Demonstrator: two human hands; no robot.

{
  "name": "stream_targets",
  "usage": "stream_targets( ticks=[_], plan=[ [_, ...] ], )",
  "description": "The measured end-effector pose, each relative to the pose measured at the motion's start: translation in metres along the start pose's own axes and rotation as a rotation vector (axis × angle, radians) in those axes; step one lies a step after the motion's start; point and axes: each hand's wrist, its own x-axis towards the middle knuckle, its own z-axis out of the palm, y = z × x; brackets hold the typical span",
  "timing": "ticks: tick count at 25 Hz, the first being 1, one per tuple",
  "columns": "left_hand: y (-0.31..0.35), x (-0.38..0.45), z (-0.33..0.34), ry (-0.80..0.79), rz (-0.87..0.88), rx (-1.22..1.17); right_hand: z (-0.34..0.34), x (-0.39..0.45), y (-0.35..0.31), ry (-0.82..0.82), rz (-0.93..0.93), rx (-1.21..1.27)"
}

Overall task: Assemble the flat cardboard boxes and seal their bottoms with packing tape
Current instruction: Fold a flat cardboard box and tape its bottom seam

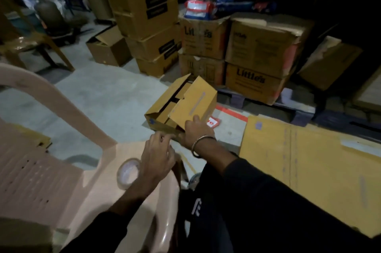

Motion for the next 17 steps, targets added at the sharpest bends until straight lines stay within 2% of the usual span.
stream_targets(
  ticks=[3, 6, 9, 11, 15, 17],
  plan=[
    [0.071, 0.063, 0.003, -0.064, 0.124, -0.091, -0.051, -0.006, 0.073, 0.109, 0.139, 0.036],
    [0.128, 0.112, 0.028, -0.259, 0.160, -0.113, -0.064, -0.031, 0.150, 0.148, 0.236, 0.089],
    [0.169, 0.142, 0.071, -0.516, 0.195, -0.141, -0.049, -0.069, 0.231, 0.086, 0.362, 0.095],
    [0.194, 0.147, 0.102, -0.618, 0.251, -0.141, -0.031, -0.089, 0.282, 0.052, 0.459, 0.127],
    [0.223, 0.137, 0.173, -0.686, 0.431, 0.085, 0.018, -0.113, 0.367, 0.116, 0.589, 0.228],
    [0.226, 0.140, 0.210, -0.848, 0.511, 0.200, 0.042, -0.102, 0.398, 0.096, 0.608, 0.230]
  ],
)
